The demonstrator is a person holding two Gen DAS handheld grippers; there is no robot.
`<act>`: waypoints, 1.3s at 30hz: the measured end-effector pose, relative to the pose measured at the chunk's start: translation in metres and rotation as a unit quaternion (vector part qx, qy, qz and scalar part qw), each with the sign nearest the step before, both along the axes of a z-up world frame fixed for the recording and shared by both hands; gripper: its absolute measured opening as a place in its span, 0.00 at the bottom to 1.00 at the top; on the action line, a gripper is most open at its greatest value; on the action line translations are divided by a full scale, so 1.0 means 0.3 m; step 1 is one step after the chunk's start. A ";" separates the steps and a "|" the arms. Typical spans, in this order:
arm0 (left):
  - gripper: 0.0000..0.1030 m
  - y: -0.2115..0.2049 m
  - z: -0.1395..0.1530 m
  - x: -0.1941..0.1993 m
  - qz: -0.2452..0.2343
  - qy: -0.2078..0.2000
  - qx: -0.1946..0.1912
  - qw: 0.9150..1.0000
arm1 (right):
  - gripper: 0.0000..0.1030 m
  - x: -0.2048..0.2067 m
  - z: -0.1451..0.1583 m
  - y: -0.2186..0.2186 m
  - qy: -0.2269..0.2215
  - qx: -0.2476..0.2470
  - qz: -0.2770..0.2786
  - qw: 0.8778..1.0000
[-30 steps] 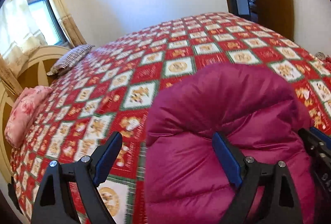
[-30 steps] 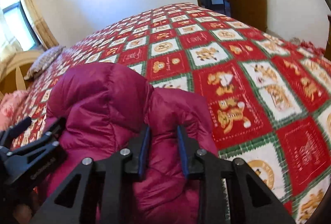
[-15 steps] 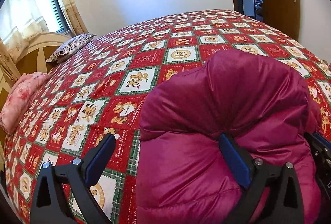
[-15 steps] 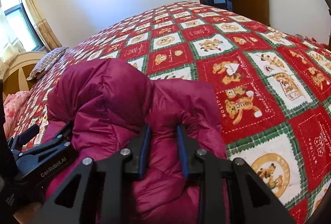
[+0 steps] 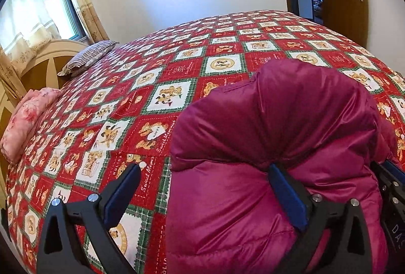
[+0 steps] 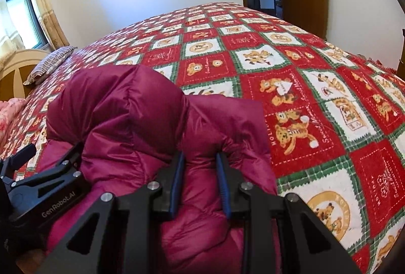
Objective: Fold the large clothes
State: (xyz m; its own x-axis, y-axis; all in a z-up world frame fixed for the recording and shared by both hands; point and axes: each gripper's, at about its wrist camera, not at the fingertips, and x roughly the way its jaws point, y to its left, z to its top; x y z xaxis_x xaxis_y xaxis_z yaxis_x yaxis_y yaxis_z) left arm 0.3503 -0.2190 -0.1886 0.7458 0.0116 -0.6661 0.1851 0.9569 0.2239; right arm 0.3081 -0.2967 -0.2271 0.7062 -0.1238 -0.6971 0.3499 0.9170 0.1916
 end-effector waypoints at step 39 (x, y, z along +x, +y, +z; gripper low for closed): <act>0.99 0.086 -0.018 -0.090 -0.017 0.038 -0.073 0.996 | 0.36 -0.113 0.000 0.036 -0.024 -0.011 0.018 0.999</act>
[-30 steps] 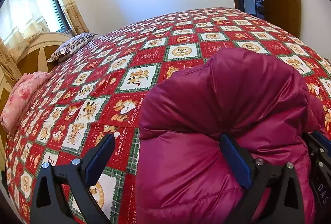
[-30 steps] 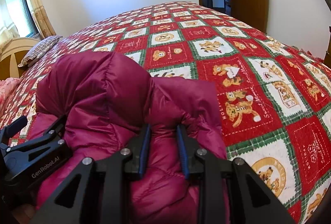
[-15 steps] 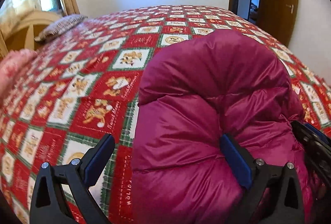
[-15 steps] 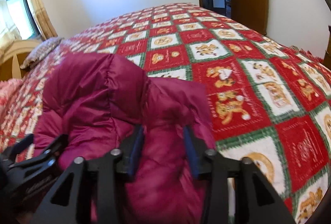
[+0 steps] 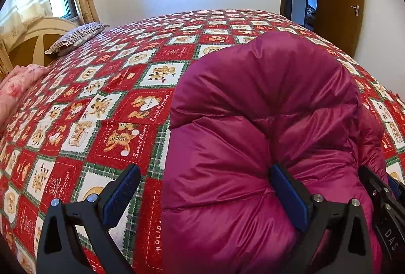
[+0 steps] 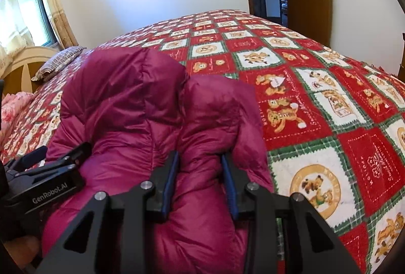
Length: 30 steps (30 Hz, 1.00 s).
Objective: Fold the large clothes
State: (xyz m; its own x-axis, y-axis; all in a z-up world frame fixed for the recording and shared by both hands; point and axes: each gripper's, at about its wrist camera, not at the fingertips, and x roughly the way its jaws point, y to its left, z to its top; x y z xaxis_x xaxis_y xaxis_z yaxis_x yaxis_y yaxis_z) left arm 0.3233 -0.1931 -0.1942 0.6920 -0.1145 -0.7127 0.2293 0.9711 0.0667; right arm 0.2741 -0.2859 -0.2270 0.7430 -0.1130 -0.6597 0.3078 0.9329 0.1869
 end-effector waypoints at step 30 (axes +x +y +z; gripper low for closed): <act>0.99 0.040 0.004 0.004 -0.012 0.029 -0.027 0.999 | 0.40 0.019 -0.023 0.007 0.011 -0.016 -0.002 1.000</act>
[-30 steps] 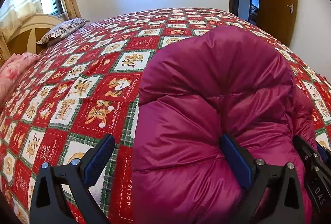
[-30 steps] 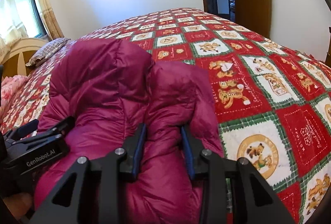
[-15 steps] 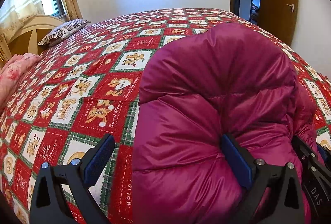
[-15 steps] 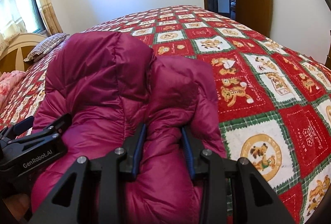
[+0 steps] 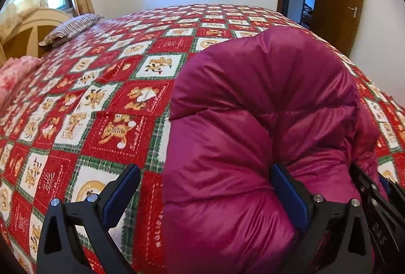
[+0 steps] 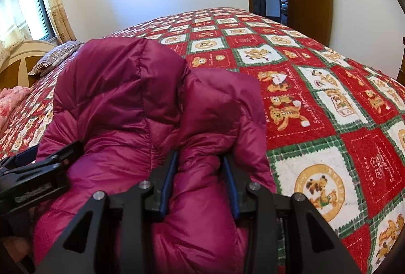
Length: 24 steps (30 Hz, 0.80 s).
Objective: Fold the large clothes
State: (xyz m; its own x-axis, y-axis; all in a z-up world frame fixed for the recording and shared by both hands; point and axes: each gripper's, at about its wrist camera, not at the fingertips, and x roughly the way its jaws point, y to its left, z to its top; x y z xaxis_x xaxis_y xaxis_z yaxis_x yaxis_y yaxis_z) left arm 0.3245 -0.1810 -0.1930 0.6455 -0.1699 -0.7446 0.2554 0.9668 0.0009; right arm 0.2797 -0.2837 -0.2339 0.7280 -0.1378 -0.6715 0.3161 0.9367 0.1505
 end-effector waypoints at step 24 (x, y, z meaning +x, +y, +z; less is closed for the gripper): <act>0.99 0.077 -0.036 -0.047 -0.022 0.001 -0.029 0.999 | 0.69 -0.029 -0.020 -0.094 -0.019 0.091 -0.029 0.995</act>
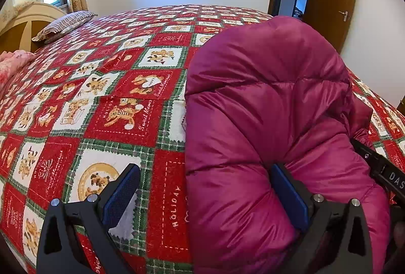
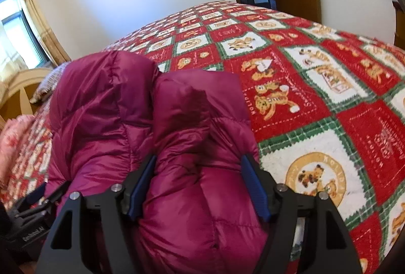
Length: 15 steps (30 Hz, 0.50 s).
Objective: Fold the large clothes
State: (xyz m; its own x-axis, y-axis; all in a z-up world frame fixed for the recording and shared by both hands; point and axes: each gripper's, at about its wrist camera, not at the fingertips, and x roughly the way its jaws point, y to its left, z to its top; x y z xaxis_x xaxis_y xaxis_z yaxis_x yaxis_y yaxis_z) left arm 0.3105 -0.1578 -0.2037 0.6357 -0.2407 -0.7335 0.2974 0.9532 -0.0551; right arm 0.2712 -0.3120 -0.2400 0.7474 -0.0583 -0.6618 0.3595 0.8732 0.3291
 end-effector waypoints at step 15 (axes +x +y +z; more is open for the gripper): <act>0.99 0.004 0.001 -0.012 0.005 -0.010 -0.009 1.000 | 0.97 -0.074 0.018 0.002 -0.042 -0.011 -0.049 0.998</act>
